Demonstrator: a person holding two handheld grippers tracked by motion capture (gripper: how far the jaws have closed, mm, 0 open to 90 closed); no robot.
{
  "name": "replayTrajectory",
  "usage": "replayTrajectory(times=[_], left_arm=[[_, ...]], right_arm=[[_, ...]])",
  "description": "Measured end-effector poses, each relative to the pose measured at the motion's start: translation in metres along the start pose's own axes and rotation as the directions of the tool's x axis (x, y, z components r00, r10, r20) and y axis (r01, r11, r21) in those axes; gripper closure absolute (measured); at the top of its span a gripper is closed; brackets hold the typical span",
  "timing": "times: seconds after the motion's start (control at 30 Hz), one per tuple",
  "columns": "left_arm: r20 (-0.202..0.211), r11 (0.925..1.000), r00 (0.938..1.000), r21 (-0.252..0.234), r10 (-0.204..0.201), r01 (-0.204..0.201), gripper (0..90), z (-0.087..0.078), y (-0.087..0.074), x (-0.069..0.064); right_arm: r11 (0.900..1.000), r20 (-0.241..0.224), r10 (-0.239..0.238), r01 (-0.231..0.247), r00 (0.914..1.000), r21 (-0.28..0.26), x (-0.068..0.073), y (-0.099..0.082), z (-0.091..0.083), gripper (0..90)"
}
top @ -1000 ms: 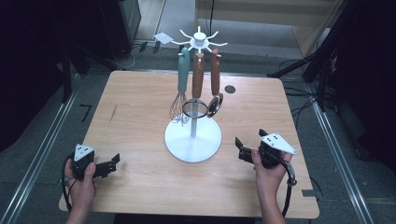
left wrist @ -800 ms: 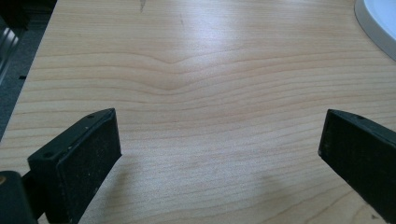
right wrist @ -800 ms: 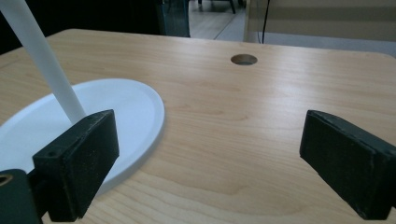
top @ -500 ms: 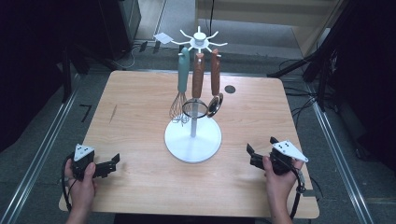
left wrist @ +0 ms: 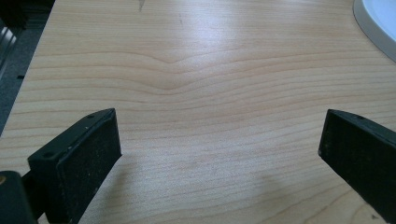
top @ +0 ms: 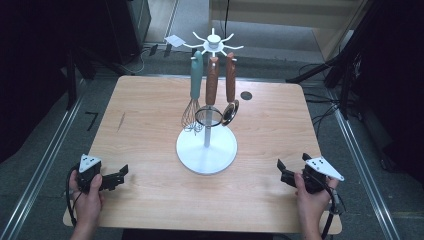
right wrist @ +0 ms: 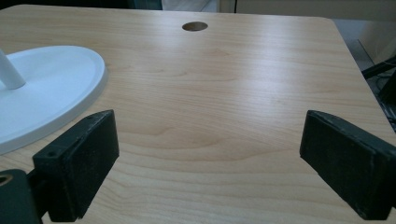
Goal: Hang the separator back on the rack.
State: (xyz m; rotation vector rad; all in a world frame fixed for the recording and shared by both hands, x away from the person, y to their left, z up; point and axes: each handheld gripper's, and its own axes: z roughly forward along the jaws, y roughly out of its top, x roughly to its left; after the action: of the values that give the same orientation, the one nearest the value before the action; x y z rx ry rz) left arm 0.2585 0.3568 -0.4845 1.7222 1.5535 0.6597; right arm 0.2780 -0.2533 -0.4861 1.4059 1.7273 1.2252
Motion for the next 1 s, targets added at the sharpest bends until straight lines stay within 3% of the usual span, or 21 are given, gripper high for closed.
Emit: replayTrajectory(times=[0.53,0.87,1.0], left_arm=[[0.0,1.0,1.0,-0.002,0.001,-0.001,0.0,0.0,0.0,0.0],[-0.004,0.9999,1.0,-0.008,-0.008,0.008,0.0,0.0,0.0,0.0],[-0.007,0.9999,1.0,-0.012,-0.007,0.006,0.0,0.0,0.0,0.0]], right_arm=[[0.9981,0.045,0.062,-0.062,0.9971,-0.007,-0.037,-0.012,-0.021,5.0],[0.9981,0.089,0.059,-0.061,0.9942,0.015,-0.06,-0.025,-0.036,5.0],[0.9966,0.101,0.078,-0.08,0.9918,0.019,-0.07,-0.032,-0.043,5.0]])
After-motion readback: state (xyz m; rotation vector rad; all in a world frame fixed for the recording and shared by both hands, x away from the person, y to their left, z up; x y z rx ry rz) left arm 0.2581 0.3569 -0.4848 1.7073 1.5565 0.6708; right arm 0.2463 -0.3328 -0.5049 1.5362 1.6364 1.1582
